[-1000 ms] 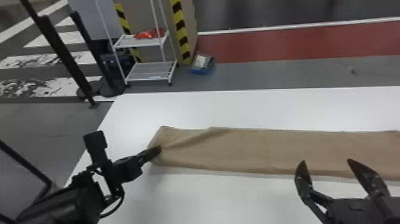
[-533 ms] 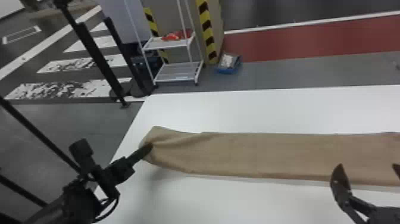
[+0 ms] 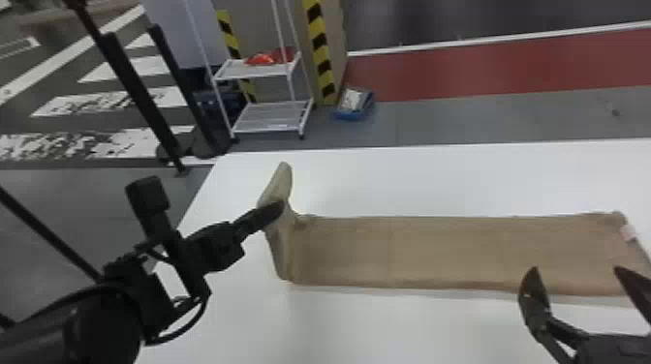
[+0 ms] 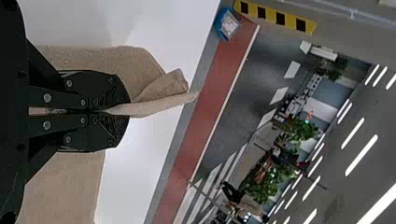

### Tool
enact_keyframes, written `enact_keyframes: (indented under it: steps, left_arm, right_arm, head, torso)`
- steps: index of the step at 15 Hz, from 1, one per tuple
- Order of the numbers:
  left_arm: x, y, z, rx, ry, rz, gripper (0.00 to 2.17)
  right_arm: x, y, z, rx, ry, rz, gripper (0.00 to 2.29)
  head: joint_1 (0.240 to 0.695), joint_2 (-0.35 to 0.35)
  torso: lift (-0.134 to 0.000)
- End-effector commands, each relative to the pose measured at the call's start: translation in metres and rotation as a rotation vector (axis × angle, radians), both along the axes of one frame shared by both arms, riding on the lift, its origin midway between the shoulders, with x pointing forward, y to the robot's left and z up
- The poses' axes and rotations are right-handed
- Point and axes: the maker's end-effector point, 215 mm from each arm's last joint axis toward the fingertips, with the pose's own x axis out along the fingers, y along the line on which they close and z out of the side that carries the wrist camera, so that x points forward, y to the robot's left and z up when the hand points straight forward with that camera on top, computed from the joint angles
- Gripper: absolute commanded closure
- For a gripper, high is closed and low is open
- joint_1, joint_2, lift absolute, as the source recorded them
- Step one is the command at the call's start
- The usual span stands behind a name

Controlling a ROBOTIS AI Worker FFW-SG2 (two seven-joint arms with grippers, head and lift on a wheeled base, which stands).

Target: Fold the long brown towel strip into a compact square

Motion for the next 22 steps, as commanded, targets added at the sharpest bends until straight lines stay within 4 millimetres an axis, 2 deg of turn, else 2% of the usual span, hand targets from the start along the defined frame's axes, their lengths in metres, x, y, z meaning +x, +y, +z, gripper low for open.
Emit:
enact_keyframes:
  steps: [1, 3, 4, 5, 7, 9, 10, 11, 12, 13, 16, 18, 20, 22]
  left_arm:
    - [0.005, -0.088, 0.025, 0.037, -0.046, -0.137, 1.91]
    - [0.001, -0.149, 0.029, 0.076, -0.053, -0.223, 1.91]
    - [-0.004, -0.179, 0.024, 0.099, -0.045, -0.268, 1.91]
    - [-0.008, -0.204, 0.02, 0.124, -0.044, -0.3, 1.91]
    - [-0.008, -0.236, 0.012, 0.199, -0.054, -0.314, 1.91]
    - [0.005, -0.259, 0.006, 0.28, -0.12, -0.286, 1.89]
    - [0.005, -0.266, -0.004, 0.302, -0.111, -0.285, 1.65]
    - [0.003, -0.276, -0.008, 0.296, -0.118, -0.299, 1.1]
    - [-0.003, -0.284, -0.016, 0.291, -0.108, -0.317, 0.28]
    - [-0.009, -0.29, -0.02, 0.29, -0.101, -0.331, 0.0]
    - [-0.021, -0.299, -0.025, 0.288, -0.094, -0.346, 0.02]
    - [-0.022, -0.295, -0.025, 0.285, -0.092, -0.338, 0.03]
    - [-0.016, -0.267, -0.025, 0.278, -0.108, -0.282, 0.04]
    - [-0.01, -0.221, -0.03, 0.256, -0.109, -0.2, 0.05]
  right_arm:
    - [-0.002, -0.019, 0.002, 0.003, 0.0, -0.029, 0.1]
    - [-0.003, -0.033, 0.003, 0.002, 0.0, -0.045, 0.1]
    - [-0.003, -0.039, 0.003, 0.001, 0.001, -0.052, 0.1]
    - [-0.003, -0.042, 0.002, 0.003, 0.002, -0.053, 0.1]
    - [-0.001, -0.046, 0.003, 0.004, 0.0, -0.053, 0.1]
    - [0.001, -0.047, 0.002, 0.012, -0.001, -0.052, 0.1]
    - [0.001, -0.047, 0.002, 0.01, 0.0, -0.049, 0.1]
    - [0.002, -0.047, 0.0, 0.009, 0.004, -0.049, 0.1]
    - [0.002, -0.047, -0.001, 0.011, 0.006, -0.049, 0.1]
    - [0.003, -0.046, -0.001, 0.013, 0.004, -0.049, 0.1]
    - [0.005, -0.045, -0.003, 0.014, 0.009, -0.049, 0.1]
    - [0.007, -0.044, -0.005, 0.015, 0.017, -0.049, 0.1]
    - [0.011, -0.039, -0.01, 0.016, 0.04, -0.042, 0.1]
    - [0.02, -0.033, -0.026, -0.001, 0.1, -0.031, 0.1]
  head:
    - [0.695, 0.195]
    - [0.695, 0.11]
    - [0.695, 0.022]
    - [0.695, -0.024]
    - [0.695, -0.099]
    - [0.695, -0.173]
    - [0.695, -0.188]
    - [0.695, -0.199]
    - [0.695, -0.209]
    - [0.695, -0.222]
    - [0.695, -0.26]
    - [0.695, -0.268]
    - [0.695, -0.271]
    - [0.695, -0.241]
  torso:
    - [-0.122]
    - [-0.122]
    - [-0.122]
    - [-0.122]
    - [-0.122]
    - [-0.122]
    - [-0.122]
    - [-0.122]
    - [-0.122]
    - [-0.122]
    - [-0.122]
    - [-0.122]
    - [-0.122]
    - [-0.122]
